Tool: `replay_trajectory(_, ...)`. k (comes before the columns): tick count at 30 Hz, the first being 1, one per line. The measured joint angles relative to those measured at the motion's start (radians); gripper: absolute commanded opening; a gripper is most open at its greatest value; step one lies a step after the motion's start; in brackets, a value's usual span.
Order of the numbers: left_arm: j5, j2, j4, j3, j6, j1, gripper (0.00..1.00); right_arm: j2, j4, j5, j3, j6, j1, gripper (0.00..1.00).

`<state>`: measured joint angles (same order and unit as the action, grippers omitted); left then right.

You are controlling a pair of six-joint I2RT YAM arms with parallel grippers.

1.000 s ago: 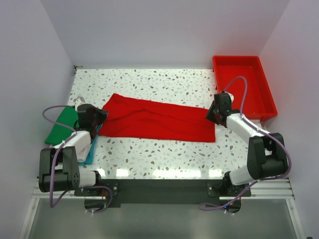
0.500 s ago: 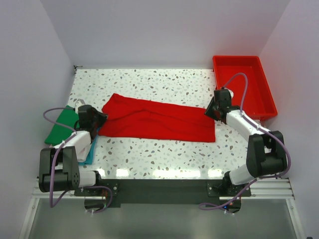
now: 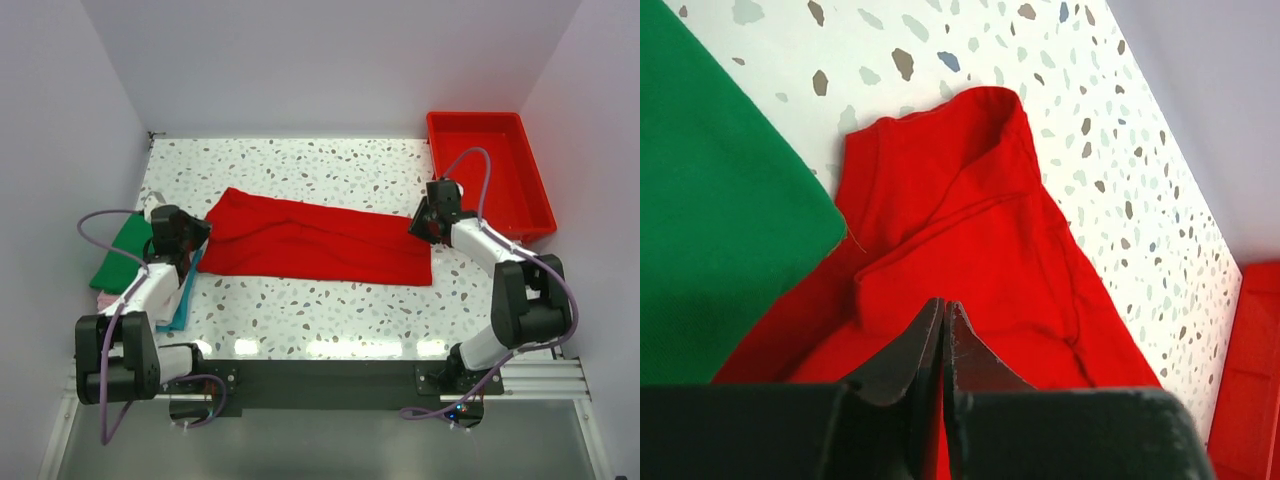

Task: Fold and stack the t-shirts
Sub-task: Fold the tshirt

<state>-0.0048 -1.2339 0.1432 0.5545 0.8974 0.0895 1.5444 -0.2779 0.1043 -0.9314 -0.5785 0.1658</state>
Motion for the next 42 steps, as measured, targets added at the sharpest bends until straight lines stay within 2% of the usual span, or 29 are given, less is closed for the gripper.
replay_trajectory(4,0.000,-0.022,-0.007,0.026,-0.023,-0.013,0.24,0.020,-0.007,-0.003,-0.027,0.014,0.000,0.35)
replay_trajectory(5,-0.001,-0.046,-0.008,0.048,-0.030,-0.023,0.29,0.024,-0.008,-0.003,-0.037,0.016,0.001,0.35)
replay_trajectory(6,-0.003,-0.079,-0.011,0.080,-0.038,-0.037,0.39,0.028,-0.011,-0.004,-0.049,0.019,0.003,0.35)
replay_trajectory(9,-0.011,-0.196,-0.021,0.201,-0.074,-0.089,0.52,0.042,-0.013,-0.005,-0.085,0.022,0.014,0.35)
replay_trajectory(12,-0.047,-0.346,-0.065,0.385,-0.109,-0.140,0.56,0.061,-0.013,-0.012,-0.116,0.025,0.027,0.36)
replay_trajectory(18,-0.138,-0.537,-0.162,0.629,-0.166,-0.173,0.55,0.087,-0.016,-0.018,-0.140,0.038,0.040,0.35)
replay_trajectory(22,-0.194,-0.634,-0.222,0.718,-0.184,-0.173,0.55,0.091,-0.025,-0.018,-0.155,0.042,0.040,0.36)
replay_trajectory(30,-0.234,-0.728,-0.292,0.738,-0.178,-0.174,0.54,0.091,-0.038,-0.016,-0.188,0.048,0.040,0.36)
replay_trajectory(36,-0.230,-0.739,-0.271,0.738,-0.176,-0.175,0.53,0.091,-0.057,-0.011,-0.196,0.054,0.040,0.36)
replay_trajectory(42,-0.201,-0.758,-0.229,0.738,-0.176,-0.175,0.43,0.091,-0.071,0.002,-0.200,0.063,0.040,0.36)
